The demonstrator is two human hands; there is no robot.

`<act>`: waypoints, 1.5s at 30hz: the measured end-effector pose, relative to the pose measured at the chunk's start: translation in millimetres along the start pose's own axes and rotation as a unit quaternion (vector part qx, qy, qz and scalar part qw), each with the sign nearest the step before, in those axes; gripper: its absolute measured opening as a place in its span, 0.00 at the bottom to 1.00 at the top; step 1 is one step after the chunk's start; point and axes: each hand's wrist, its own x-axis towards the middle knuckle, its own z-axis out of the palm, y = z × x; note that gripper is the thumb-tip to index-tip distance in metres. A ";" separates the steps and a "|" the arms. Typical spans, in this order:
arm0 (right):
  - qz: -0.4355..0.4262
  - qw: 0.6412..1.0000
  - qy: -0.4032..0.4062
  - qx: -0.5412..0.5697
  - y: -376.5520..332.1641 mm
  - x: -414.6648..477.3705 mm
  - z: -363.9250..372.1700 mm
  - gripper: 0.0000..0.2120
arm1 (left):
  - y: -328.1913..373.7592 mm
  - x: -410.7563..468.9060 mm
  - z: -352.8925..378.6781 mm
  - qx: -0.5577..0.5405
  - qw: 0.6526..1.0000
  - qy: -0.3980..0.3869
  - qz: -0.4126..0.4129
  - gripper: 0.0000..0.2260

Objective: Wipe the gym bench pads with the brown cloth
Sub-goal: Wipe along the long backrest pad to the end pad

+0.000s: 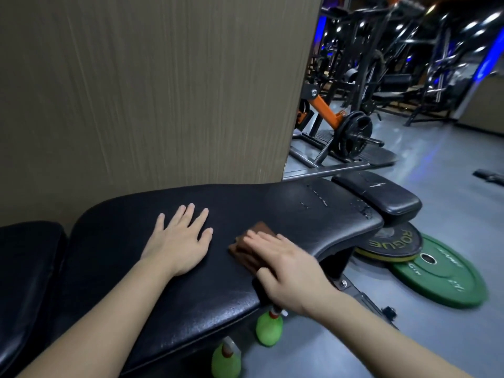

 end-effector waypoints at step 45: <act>-0.030 0.996 -0.068 -0.049 20.3 51.9 -0.1 0.34 | 4.0 -2.8 -4.0 0.001 1.000 -0.007 -0.009 0.26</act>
